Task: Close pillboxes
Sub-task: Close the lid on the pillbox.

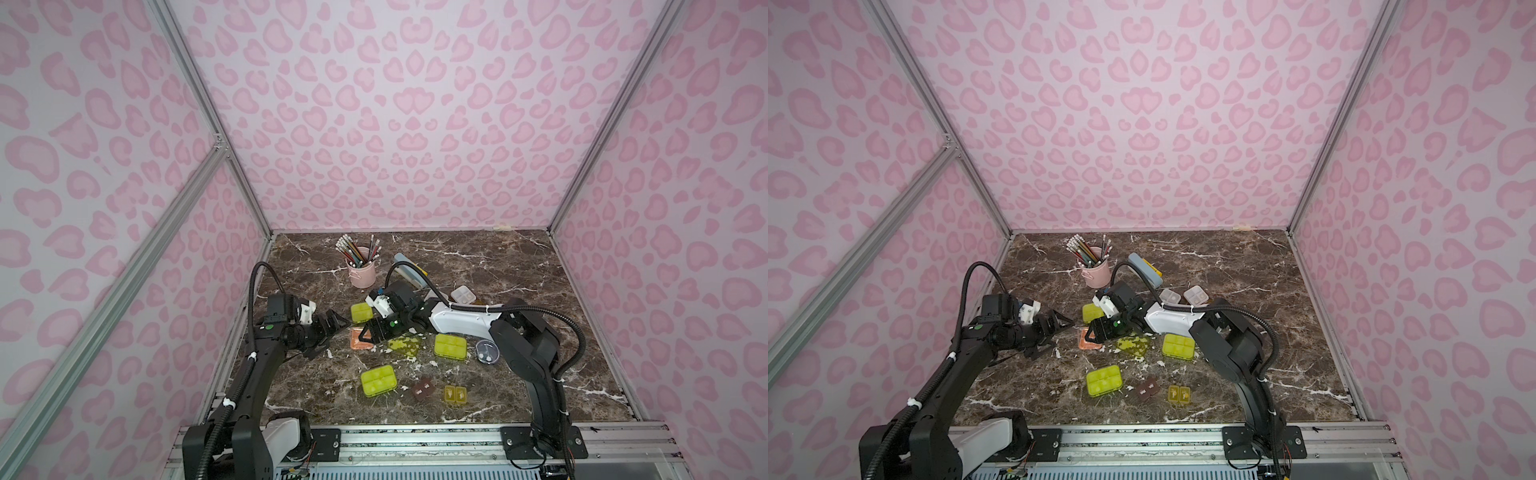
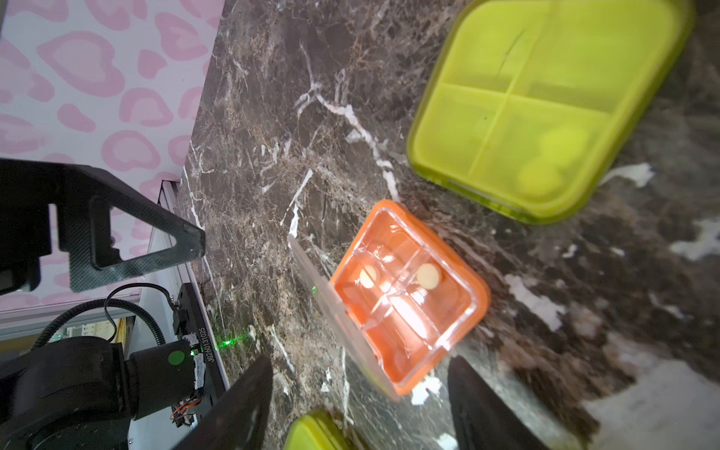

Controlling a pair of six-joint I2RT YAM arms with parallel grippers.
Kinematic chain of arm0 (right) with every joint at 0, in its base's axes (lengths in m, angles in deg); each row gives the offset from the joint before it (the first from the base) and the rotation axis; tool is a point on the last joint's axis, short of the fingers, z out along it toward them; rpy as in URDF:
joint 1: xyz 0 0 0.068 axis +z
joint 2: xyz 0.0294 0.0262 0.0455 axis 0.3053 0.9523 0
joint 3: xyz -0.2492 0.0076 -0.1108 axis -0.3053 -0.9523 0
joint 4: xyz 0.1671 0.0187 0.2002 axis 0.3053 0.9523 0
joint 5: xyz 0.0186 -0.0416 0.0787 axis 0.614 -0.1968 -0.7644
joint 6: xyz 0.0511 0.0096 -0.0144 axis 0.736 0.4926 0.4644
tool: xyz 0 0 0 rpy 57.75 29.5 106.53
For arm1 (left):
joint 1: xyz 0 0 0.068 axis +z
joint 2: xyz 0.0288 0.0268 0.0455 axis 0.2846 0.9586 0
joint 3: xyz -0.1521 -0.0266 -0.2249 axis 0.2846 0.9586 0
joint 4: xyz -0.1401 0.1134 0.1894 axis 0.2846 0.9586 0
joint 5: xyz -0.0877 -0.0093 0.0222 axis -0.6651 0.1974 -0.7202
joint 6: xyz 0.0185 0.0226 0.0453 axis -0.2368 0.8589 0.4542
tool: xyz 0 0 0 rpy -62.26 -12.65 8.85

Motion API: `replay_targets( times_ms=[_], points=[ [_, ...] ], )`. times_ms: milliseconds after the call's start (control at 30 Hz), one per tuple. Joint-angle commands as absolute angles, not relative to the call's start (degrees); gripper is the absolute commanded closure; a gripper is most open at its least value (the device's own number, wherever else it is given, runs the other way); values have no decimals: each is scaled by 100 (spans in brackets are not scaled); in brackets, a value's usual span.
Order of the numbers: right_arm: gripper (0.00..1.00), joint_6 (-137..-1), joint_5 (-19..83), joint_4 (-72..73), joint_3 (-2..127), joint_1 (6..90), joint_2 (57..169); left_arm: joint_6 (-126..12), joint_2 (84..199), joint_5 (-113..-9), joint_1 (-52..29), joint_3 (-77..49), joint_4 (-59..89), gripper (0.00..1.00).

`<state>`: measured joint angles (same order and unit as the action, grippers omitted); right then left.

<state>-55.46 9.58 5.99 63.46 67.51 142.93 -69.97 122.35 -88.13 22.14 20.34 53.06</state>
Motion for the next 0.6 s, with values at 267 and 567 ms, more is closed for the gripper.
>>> replay_targets(
  times_ms=[267,567],
  points=[
    [27,-5466,1099,646,6307,6637,14438,-6912,12374,-8832,2221,2087,5153,1],
    [39,-5412,976,533,6301,6619,14557,-6920,12413,-8796,2216,2107,5128,2]
  ],
)
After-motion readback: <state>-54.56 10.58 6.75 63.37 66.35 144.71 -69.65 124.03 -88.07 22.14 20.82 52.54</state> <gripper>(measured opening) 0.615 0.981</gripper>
